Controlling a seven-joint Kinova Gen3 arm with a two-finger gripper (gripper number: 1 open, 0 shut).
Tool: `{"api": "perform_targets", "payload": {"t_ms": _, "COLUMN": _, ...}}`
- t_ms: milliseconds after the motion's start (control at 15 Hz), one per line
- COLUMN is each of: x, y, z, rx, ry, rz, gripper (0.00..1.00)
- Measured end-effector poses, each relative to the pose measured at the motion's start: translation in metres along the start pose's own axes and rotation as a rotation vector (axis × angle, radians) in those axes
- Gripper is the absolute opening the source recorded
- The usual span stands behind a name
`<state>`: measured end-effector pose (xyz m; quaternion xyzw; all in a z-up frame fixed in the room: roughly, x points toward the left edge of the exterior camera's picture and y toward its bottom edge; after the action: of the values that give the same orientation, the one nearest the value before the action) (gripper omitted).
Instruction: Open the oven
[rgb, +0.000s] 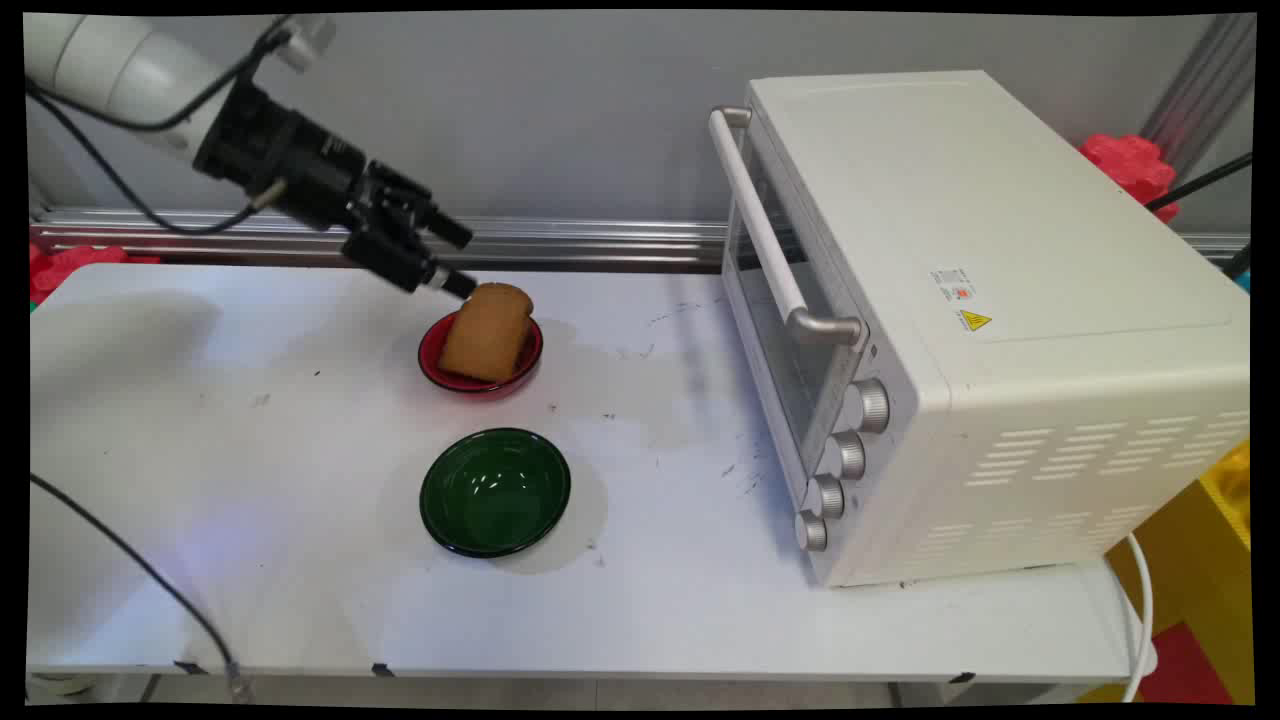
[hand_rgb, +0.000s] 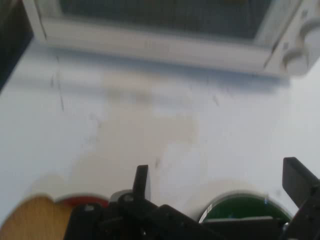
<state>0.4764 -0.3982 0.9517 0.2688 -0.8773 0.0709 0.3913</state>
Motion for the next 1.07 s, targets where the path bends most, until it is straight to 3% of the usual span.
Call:
{"api": "perform_targets", "payload": {"t_ms": 400, "x": 0.028, "y": 0.0, "z": 0.0, "rx": -0.003, "ry": 0.091, "rz": 0.035, "gripper": 1.0}}
{"api": "perform_targets", "payload": {"t_ms": 867, "x": 0.041, "y": -0.003, "z": -0.002, "rx": -0.003, "ry": 0.121, "rz": 0.084, "gripper": 1.0}}
{"api": "perform_targets", "payload": {"t_ms": 933, "x": 0.042, "y": -0.004, "z": -0.003, "rx": -0.003, "ry": 0.122, "rz": 0.092, "gripper": 0.0}}
{"api": "perform_targets", "payload": {"t_ms": 1067, "x": 0.042, "y": -0.005, "z": -0.003, "rx": -0.004, "ry": 0.121, "rz": 0.101, "gripper": 0.0}}
